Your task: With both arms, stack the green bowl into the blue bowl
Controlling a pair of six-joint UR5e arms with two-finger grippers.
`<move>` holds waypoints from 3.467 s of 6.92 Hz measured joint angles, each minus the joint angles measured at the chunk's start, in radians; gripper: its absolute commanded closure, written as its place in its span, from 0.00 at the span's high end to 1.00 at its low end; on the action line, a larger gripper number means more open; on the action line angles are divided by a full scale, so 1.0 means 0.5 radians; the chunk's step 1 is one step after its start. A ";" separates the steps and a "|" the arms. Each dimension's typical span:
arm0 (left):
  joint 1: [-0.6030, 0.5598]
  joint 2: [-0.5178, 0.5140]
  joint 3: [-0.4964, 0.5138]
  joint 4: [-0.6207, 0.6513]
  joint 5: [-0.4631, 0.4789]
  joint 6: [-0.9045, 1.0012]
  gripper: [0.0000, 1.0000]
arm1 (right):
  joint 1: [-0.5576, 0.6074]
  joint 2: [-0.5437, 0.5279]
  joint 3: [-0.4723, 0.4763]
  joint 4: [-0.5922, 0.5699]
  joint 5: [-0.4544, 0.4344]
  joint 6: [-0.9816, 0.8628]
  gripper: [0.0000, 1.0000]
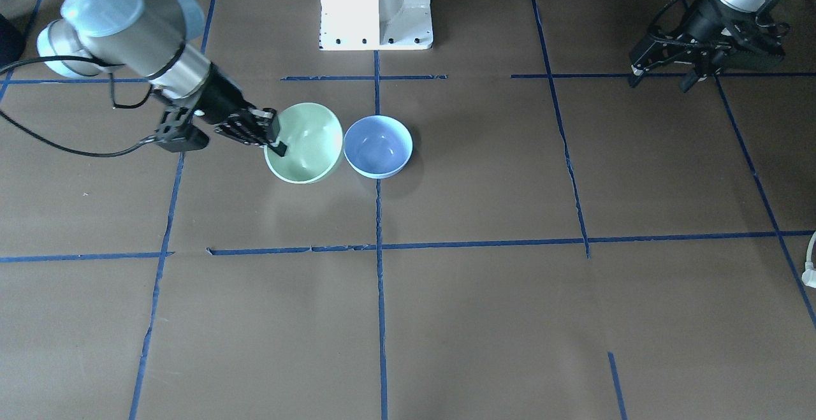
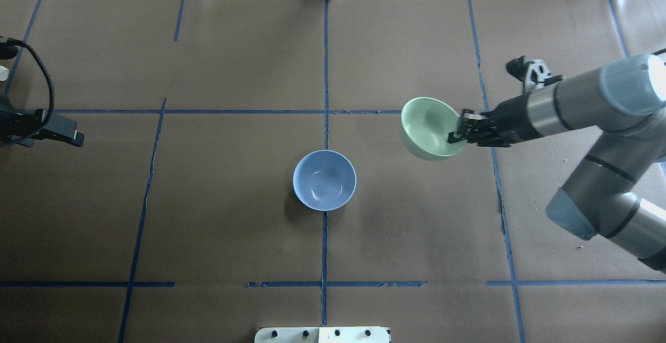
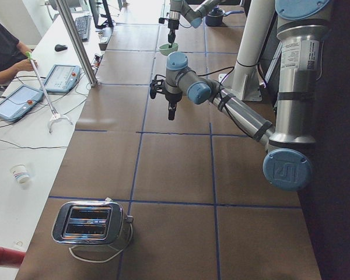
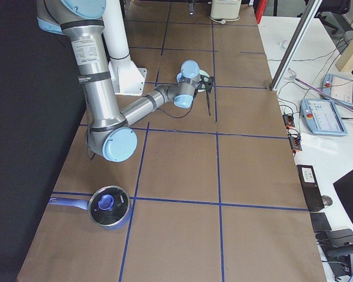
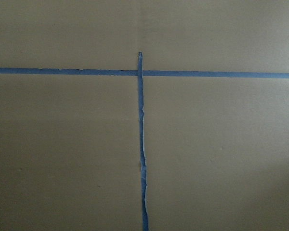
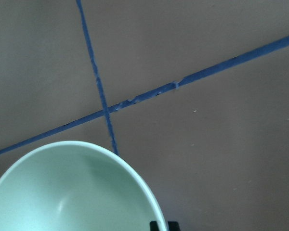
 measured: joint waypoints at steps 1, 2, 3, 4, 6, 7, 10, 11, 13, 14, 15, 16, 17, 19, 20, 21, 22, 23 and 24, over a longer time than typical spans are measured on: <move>-0.007 0.017 -0.001 0.000 -0.001 0.005 1.00 | -0.143 0.129 0.001 -0.187 -0.176 0.042 0.00; -0.008 0.024 -0.002 0.000 -0.002 0.006 1.00 | -0.257 0.179 0.000 -0.263 -0.311 0.083 0.00; -0.009 0.026 -0.003 0.000 -0.003 0.006 1.00 | -0.350 0.197 -0.008 -0.296 -0.422 0.116 0.00; -0.010 0.025 -0.004 0.000 -0.003 0.006 1.00 | -0.417 0.203 -0.015 -0.323 -0.522 0.128 0.00; -0.010 0.021 -0.006 0.000 -0.003 0.003 1.00 | -0.470 0.225 -0.018 -0.421 -0.665 0.131 0.00; -0.010 0.020 -0.006 0.000 -0.002 0.001 1.00 | -0.479 0.248 -0.016 -0.495 -0.714 0.127 0.00; -0.010 0.019 -0.003 0.000 -0.001 0.000 1.00 | -0.546 0.259 -0.010 -0.601 -0.841 0.119 0.06; -0.010 0.019 -0.003 0.000 -0.003 0.000 1.00 | -0.550 0.255 -0.003 -0.625 -0.847 0.115 0.99; -0.010 0.017 -0.004 0.000 -0.003 -0.001 1.00 | -0.551 0.243 0.006 -0.686 -0.853 0.109 1.00; -0.010 0.017 -0.004 0.000 -0.002 -0.003 1.00 | -0.550 0.241 0.030 -0.726 -0.854 0.106 1.00; -0.010 0.017 -0.005 0.000 -0.001 -0.005 1.00 | -0.540 0.237 0.081 -0.762 -0.849 0.104 1.00; -0.011 0.020 -0.004 0.000 -0.001 -0.002 1.00 | -0.512 0.218 0.172 -0.818 -0.832 0.084 1.00; -0.029 0.036 -0.003 0.000 -0.003 0.042 1.00 | -0.461 0.146 0.300 -0.872 -0.786 0.019 1.00; -0.172 0.174 0.016 0.011 -0.004 0.457 1.00 | -0.180 -0.216 0.600 -0.915 -0.492 -0.310 1.00; -0.289 0.244 0.044 0.041 -0.006 0.735 1.00 | 0.067 -0.412 0.687 -0.916 -0.241 -0.602 1.00; -0.450 0.288 0.103 0.111 -0.013 1.058 1.00 | 0.368 -0.591 0.716 -0.917 0.039 -0.978 1.00; -0.644 0.305 0.214 0.184 -0.059 1.384 1.00 | 0.686 -0.746 0.685 -0.926 0.295 -1.408 1.00; -0.845 0.303 0.383 0.229 -0.147 1.703 1.00 | 1.004 -0.890 0.590 -0.932 0.507 -1.893 1.00; -0.998 0.292 0.550 0.248 -0.212 1.958 1.00 | 1.260 -1.013 0.463 -0.936 0.631 -2.370 1.00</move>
